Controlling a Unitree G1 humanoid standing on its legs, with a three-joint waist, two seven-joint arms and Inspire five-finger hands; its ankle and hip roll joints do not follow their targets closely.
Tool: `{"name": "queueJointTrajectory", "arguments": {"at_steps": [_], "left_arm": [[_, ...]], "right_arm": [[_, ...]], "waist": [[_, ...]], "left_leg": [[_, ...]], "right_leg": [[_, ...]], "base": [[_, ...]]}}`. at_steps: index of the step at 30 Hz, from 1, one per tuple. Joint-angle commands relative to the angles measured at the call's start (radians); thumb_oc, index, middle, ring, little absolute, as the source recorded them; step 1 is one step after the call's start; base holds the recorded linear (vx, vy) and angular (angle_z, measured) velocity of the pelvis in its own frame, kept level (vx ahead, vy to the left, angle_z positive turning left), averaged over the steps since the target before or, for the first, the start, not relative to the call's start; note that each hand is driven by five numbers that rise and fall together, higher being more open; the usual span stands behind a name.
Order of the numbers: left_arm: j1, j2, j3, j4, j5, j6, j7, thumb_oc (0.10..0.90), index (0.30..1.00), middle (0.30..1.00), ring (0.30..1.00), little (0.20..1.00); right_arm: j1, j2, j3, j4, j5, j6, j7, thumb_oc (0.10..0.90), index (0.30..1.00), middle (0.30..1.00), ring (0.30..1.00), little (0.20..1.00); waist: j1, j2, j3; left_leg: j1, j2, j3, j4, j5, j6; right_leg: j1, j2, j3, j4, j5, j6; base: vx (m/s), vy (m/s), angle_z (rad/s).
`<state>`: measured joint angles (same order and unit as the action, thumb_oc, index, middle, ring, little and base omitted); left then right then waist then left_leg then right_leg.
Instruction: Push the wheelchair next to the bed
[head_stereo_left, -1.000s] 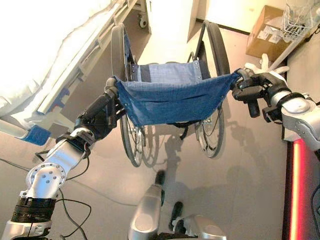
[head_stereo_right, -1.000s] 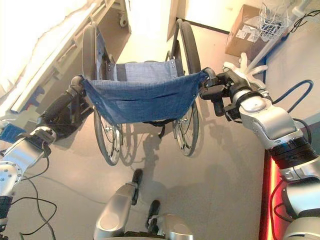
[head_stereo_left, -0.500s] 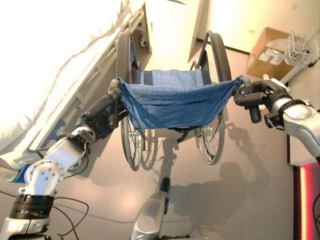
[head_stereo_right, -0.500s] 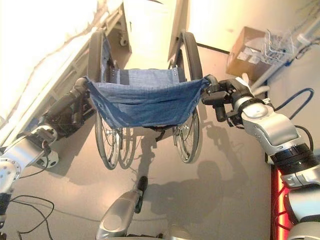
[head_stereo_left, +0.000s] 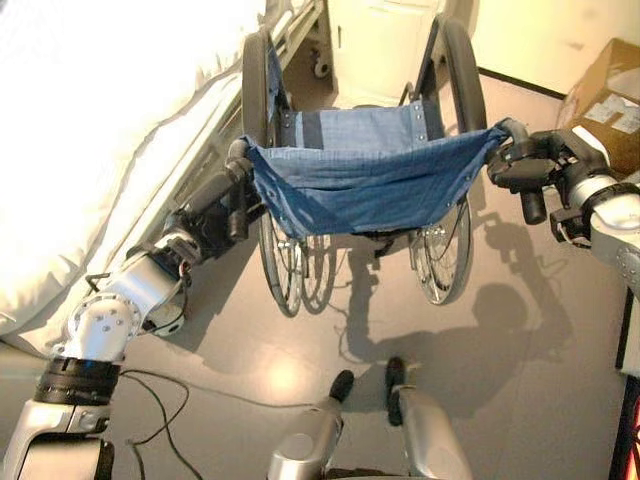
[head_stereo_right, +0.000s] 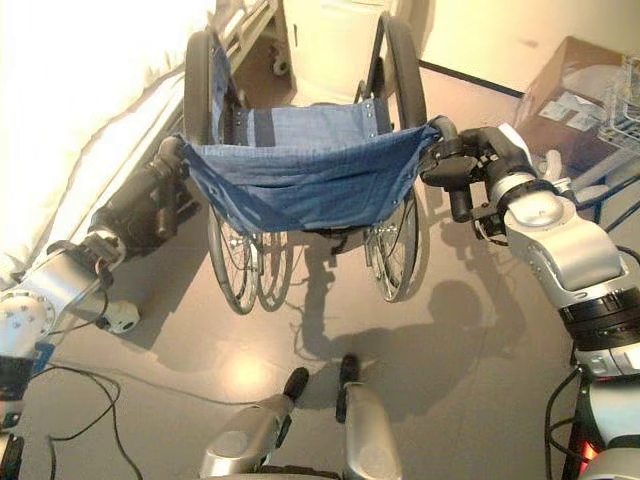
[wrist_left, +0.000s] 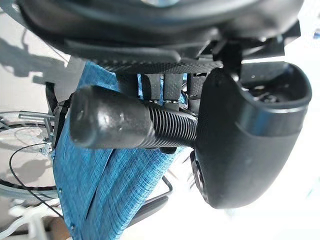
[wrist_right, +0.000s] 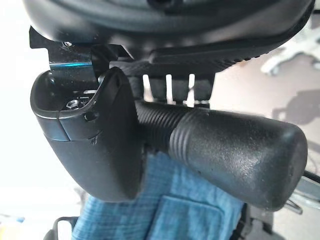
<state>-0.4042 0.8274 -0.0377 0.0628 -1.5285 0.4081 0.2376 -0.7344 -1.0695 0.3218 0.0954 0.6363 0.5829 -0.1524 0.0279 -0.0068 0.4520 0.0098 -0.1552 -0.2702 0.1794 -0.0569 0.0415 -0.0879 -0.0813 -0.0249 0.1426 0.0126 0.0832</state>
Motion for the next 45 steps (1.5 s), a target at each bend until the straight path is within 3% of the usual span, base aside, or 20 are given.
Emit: {"name": "queueJointTrajectory", "arguments": {"at_steps": [1,13,28,29,38,45], "left_arm": [[-0.064,0.072,0.062,-0.137,-0.151,-0.142,-0.106,0.4,0.3,0.3,0.3,0.3],[-0.037,0.065,0.063,-0.173,-0.114,-0.166,-0.086,0.4,0.3,0.3,0.3,0.3],[0.015,0.041,0.087,-0.19,-0.072,-0.158,-0.073,0.4,0.3,0.3,0.3,0.3],[0.013,0.043,0.086,-0.187,-0.053,-0.151,-0.07,0.8,0.9,0.9,0.9,0.9],[0.017,0.082,0.124,-0.166,0.015,-0.177,-0.057,0.8,0.9,0.9,0.9,0.9],[0.065,0.136,0.21,-0.145,0.183,-0.186,-0.058,0.8,0.9,0.9,0.9,0.9]], "right_arm": [[-0.127,0.089,0.078,-0.122,0.056,-0.253,0.094,0.4,0.3,0.3,0.3,0.3],[-0.152,0.192,0.103,-0.118,0.025,-0.258,0.044,0.4,0.3,0.3,0.3,0.3],[-0.112,0.204,0.108,-0.136,0.024,-0.256,0.015,0.411,0.316,0.316,0.316,0.316],[-0.112,0.202,0.109,-0.138,0.023,-0.253,0.004,0.8,0.9,0.9,0.9,0.9],[-0.092,0.167,0.08,-0.133,0.029,-0.255,-0.02,0.8,0.9,0.9,0.9,0.9],[-0.018,0.116,-0.021,-0.124,0.002,-0.309,-0.069,0.8,0.9,0.9,0.9,0.9]], "waist": [[0.086,-0.061,-0.279],[0.103,-0.069,-0.244],[0.099,-0.057,-0.263],[0.098,-0.056,-0.265],[0.095,-0.053,-0.281],[0.093,-0.049,-0.295]], "left_leg": [[-0.035,0.032,0.111,-0.022,0.012,0.008],[-0.009,0.082,0.14,-0.096,0.021,-0.014],[0.04,0.11,0.173,-0.158,0.04,-0.024],[0.045,0.111,0.175,-0.163,0.04,-0.024],[0.06,0.108,0.183,-0.185,0.049,-0.027],[0.074,0.111,0.188,-0.203,0.049,-0.029]], "right_leg": [[-0.009,0.021,-0.063,-0.016,0.036,0.022],[0.005,0.007,-0.098,-0.112,0.088,0.037],[0.041,0.009,-0.123,-0.124,0.072,0.032],[0.045,0.008,-0.124,-0.125,0.071,0.033],[0.067,0.004,-0.126,-0.142,0.071,0.033],[0.09,0.008,-0.129,-0.158,0.063,0.033]], "base": [[0.2,-0.111,0.44],[0.04,-0.092,0.12],[0.0,-0.01,-0.01],[0.0,0.0,0.0],[-0.02,0.014,0.0],[-0.01,0.01,-0.03]]}}
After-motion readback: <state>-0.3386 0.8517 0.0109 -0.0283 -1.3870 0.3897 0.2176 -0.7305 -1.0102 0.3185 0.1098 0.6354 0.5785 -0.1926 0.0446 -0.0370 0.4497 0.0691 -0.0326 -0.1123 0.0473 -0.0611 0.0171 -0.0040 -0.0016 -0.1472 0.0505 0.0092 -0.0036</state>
